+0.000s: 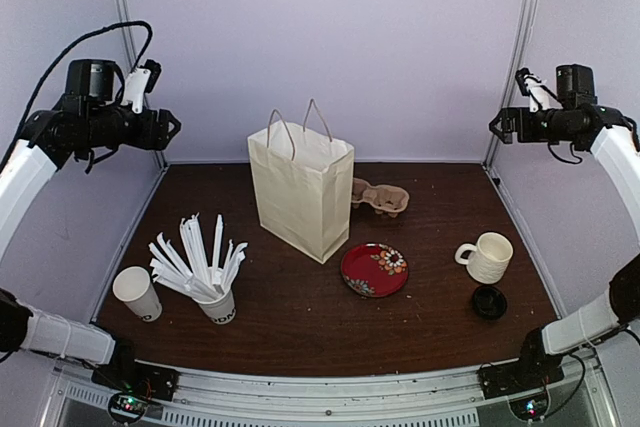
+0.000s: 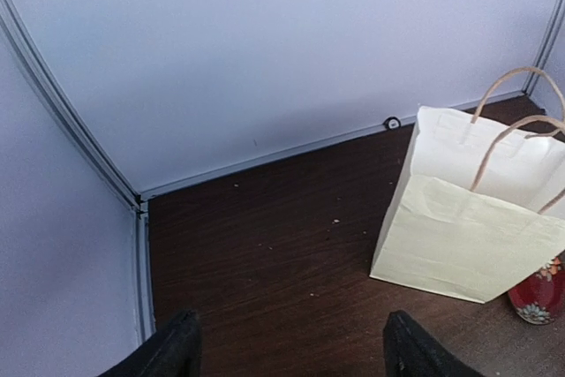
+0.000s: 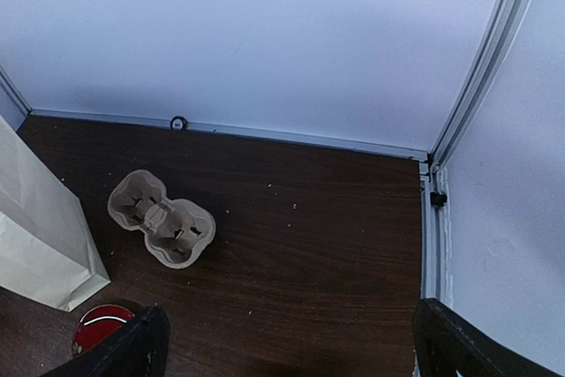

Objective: Pack the takeout coffee

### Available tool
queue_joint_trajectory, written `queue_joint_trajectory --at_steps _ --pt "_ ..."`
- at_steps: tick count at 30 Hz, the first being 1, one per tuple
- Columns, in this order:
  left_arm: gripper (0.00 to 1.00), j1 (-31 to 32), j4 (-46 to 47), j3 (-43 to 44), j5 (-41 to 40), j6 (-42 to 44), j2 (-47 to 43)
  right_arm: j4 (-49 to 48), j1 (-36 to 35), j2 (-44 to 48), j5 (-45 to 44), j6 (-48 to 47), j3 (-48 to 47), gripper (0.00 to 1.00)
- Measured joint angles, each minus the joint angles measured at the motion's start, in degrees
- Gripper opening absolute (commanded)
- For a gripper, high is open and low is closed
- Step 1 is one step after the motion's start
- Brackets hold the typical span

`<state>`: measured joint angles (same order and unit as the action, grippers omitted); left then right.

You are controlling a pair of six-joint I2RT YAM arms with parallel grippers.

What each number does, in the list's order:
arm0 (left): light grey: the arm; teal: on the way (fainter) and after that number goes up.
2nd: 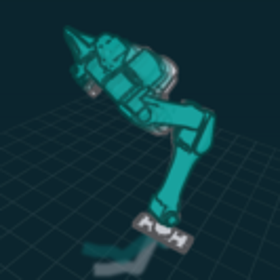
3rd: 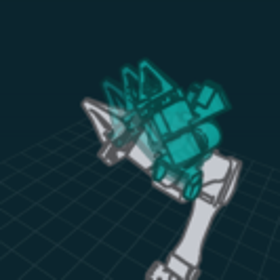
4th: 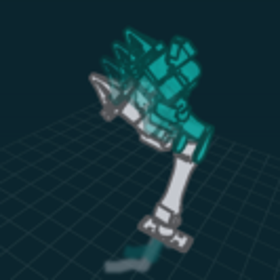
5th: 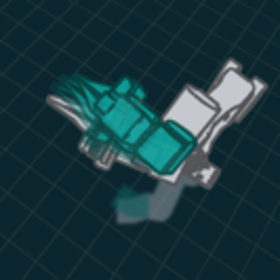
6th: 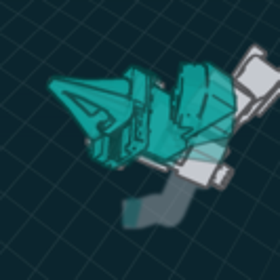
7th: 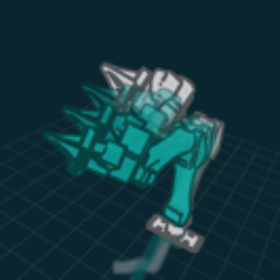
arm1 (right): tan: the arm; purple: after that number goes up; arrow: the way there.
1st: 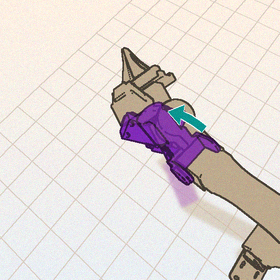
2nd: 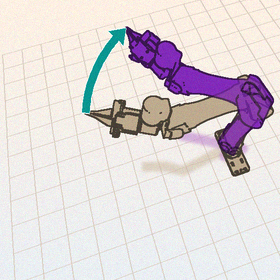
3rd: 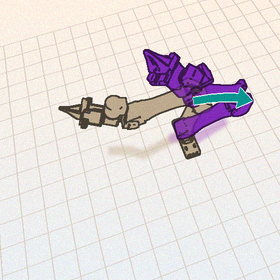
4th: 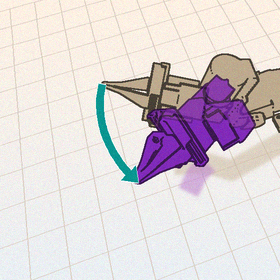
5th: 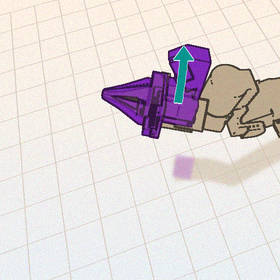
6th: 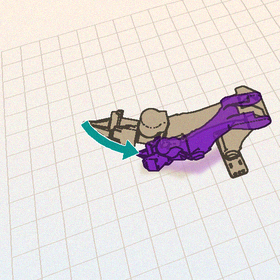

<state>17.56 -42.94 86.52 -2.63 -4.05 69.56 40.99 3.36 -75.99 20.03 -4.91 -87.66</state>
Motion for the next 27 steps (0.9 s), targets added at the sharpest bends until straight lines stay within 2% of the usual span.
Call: queue_joint_trajectory --at_steps 3,6,11,15,18,24,27 --pt "0.66 0.85 -2.32 0.50 3.87 -0.11 -1.92 0.61 -0.33 0.31 2.54 -0.33 1.40 0.99" --pt "0.62 6.19 -5.27 2.56 6.27 0.02 -2.14 1.22 -0.63 1.03 6.51 -1.51 3.08 0.99" --pt "0.58 23.30 -10.36 9.27 7.19 1.73 1.81 2.05 -1.14 2.10 13.09 -4.02 6.40 0.99" --pt "0.54 41.53 -15.74 16.11 4.02 4.57 10.91 2.49 -1.40 2.78 16.26 -5.88 8.70 0.99" --pt "0.52 52.09 -18.62 16.87 0.52 5.92 18.10 2.80 -1.53 3.63 17.75 -6.99 10.36 0.99" --pt "0.46 67.45 -23.21 10.21 -6.12 5.88 27.39 2.86 -1.68 4.85 19.39 -8.44 12.66 0.99" --pt "0.43 71.38 -25.86 7.87 -8.63 3.98 29.14 2.82 -1.70 4.87 20.15 -8.57 13.42 0.99"
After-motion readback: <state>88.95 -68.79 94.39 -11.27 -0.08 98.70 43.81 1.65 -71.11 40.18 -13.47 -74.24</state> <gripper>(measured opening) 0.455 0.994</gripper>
